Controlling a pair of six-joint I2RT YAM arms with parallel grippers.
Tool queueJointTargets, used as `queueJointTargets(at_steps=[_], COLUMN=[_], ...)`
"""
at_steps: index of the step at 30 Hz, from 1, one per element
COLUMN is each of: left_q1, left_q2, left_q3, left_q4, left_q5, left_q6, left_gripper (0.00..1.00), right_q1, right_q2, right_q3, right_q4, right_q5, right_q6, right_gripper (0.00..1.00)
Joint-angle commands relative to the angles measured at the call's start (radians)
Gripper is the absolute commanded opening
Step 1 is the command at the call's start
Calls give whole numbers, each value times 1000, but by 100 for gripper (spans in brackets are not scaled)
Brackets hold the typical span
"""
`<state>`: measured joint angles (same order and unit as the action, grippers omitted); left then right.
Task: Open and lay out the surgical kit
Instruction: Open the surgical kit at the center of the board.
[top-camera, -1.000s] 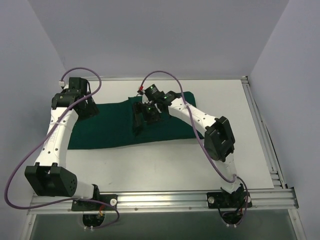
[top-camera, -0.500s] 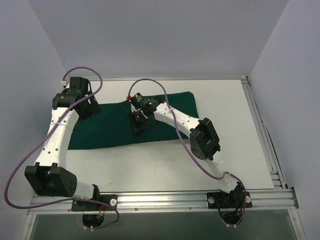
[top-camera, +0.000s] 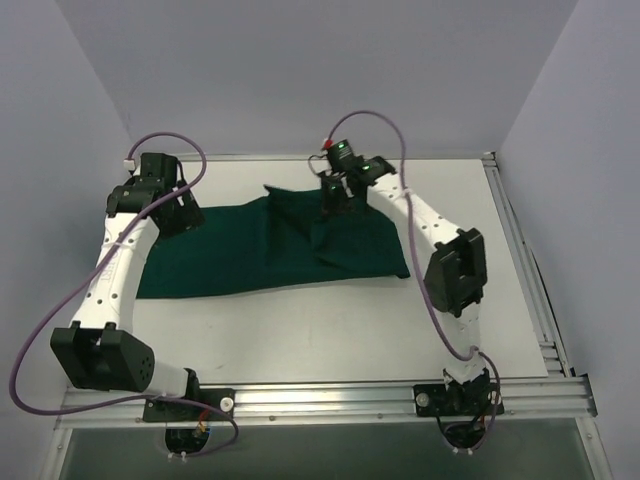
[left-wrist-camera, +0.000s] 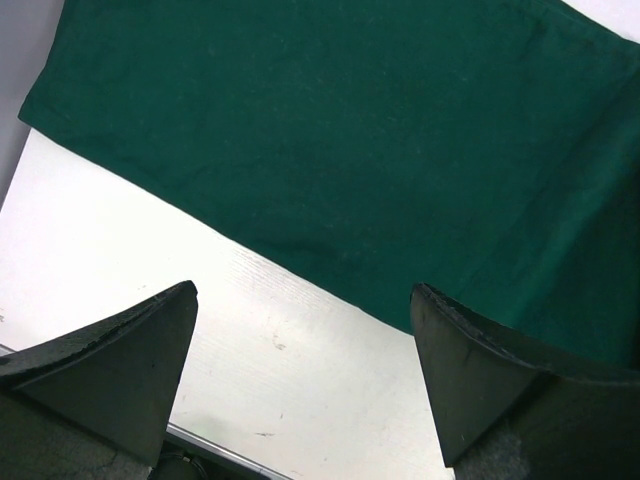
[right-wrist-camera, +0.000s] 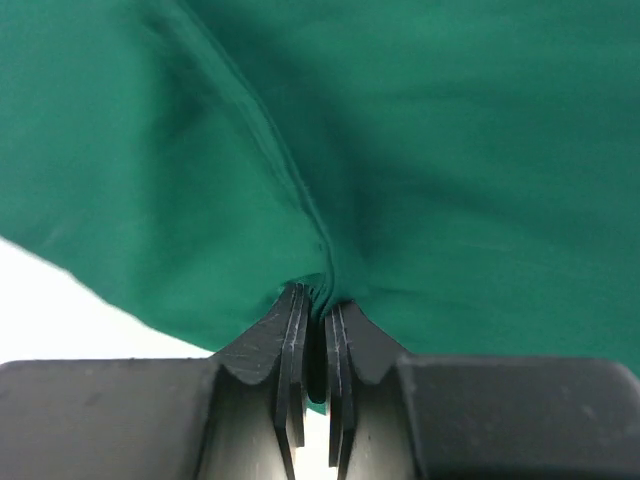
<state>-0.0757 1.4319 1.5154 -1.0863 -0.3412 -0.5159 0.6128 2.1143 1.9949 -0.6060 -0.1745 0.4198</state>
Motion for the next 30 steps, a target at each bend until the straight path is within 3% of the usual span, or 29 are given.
queueJointTargets(at_steps=[1,6,8,11,13,14,15,18,20,23,24,25,26,27,28,29,30], left_q1=[-1,-1,4,20,30,33,31,37,51,69,70,70,101,108,112,117,128], left_q2=[19,45,62,105,134,139,147,166,188,242,275,292,306,340,358,392,410], left_q3=[-9,-38,-41,-43,-40,-40,-44,-69,-66,-32,-20,-8,2,24,37,46,70], left_q4=[46,89,103,127,120,120,123,146,144,140,135,134,141,144,141,144,149], left_q5=[13,65,82,99,94,97,96,82,90,97,99,100,113,119,122,125,140], left_q6=[-4,-9,-9,-6,-4,-4,0,16,22,31,36,39,48,50,50,50,51], left_gripper=[97,97,96,96,96,96,96,96,96,96,98,93,87,77,45,34,23], right_q1=[-183,-627,-718,-756,-766,-769,-768,-725,-664,-628,-628,-628,-633,-631,-627,-619,-619], right_q2=[-247,-474,-501,-481,-449,-442,-427,-381,-347,-266,-228,-209,-186,-138,-119,-103,-81], right_q3=[-95,-482,-574,-623,-596,-579,-538,-455,-366,-250,-242,-242,-242,-245,-249,-264,-271], right_q4=[-84,-14,28,68,39,22,6,5,6,6,30,46,55,70,84,104,135], right_q5=[215,475,617,740,765,765,744,647,642,548,512,419,364,312,253,227,210], right_q6=[-29,-130,-150,-168,-159,-142,-136,-113,-102,-105,-101,-90,-76,-53,-47,-44,-42], right_gripper=[0,0,1,26,34,44,69,100,100,100,91,81,59,39,19,0,0])
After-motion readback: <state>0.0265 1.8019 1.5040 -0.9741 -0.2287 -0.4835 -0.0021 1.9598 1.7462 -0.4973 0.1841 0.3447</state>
